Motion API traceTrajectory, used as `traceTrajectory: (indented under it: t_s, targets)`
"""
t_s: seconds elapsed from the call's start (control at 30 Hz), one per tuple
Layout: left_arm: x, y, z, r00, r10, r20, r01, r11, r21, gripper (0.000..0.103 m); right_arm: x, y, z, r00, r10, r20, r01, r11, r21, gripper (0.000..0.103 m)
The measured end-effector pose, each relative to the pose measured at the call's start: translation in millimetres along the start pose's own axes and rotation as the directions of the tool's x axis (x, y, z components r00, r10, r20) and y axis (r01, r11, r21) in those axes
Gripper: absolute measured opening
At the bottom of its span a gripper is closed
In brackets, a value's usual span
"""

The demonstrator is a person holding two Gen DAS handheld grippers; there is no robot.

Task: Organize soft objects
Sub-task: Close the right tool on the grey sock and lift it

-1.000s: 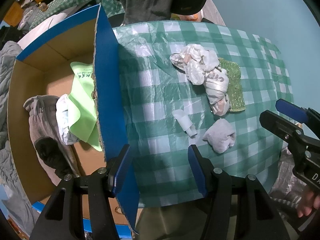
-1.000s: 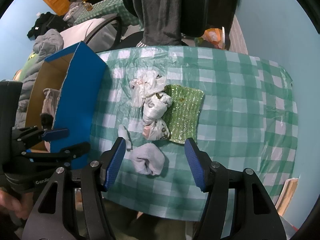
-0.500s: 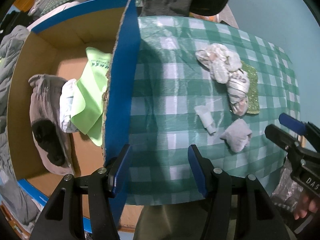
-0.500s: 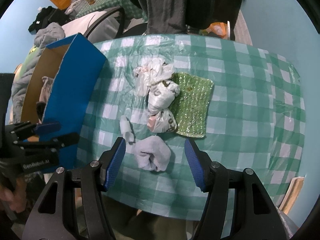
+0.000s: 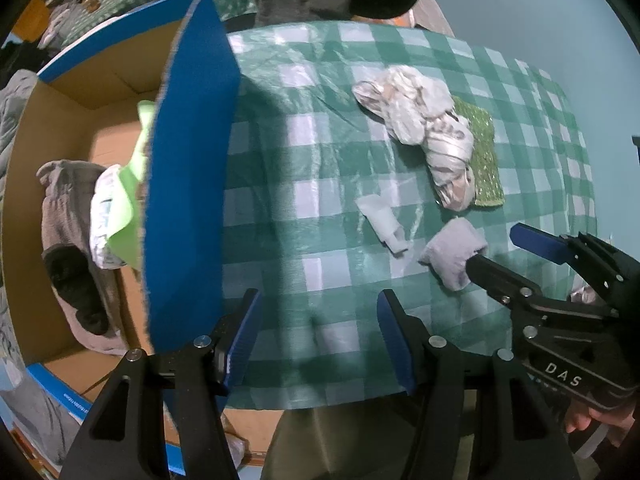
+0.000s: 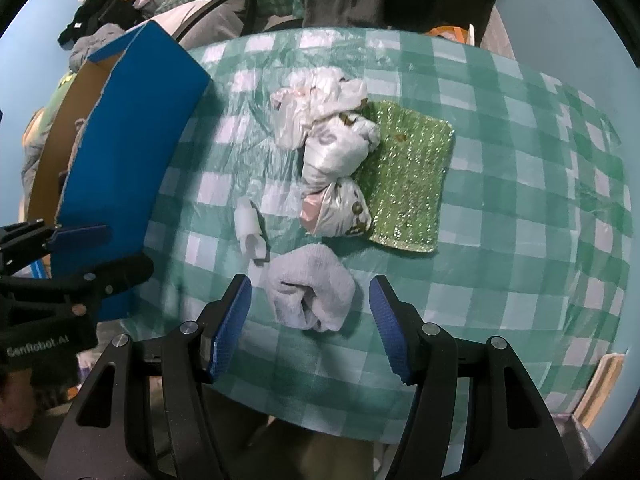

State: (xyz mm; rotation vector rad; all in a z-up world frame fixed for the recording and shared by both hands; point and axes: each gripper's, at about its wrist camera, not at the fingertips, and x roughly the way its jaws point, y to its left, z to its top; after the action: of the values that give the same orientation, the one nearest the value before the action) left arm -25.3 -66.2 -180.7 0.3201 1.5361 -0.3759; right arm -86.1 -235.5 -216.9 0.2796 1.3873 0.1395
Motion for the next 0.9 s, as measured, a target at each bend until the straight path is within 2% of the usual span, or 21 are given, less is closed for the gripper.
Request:
traceTrajectory:
  t_s: [0.23,0.6,0.67,0.8,0.9]
  targets:
    - [21.7,-4.8,2.1,1.0,0.006,-0.024,-0.006,1.0,0.019,0.065,16.5,4.0,-1.2,1.0,-0.004,-0.017,0.004,1.0,-0.03,0.062]
    - [33.7,-2.2,0.5,0.999,-0.009,-0.038,0.008,1.0,-0.006,0.065,35.2,6.7,-3.1,1.0,-0.009,-0.03,0.007,0.998,-0.067,0.062]
    - [35.5,-1.6,0.7,0.999,-0.011,-0.039,0.011,1.0,-0.012,0.065,37.2,6.2,-4.1,0.999,-0.007,-0.036,0.004,0.997,-0.077,0.057]
    - [40.4,-1.7,4.6,0.999,-0.021,-0.044,0.02,1.0,-0.018,0.064,40.6,4.9,-5.9,0.999,0.007,-0.043,-0.01,0.997,-0.072,0.036]
    - [37.3,-1.7,3.0,0.999,-0.026,-0.044,0.025,0.999,-0.02,0.065,37.4,2.5,-8.5,0.999,0.02,-0.031,-0.022,0.997,-0.075,0.027]
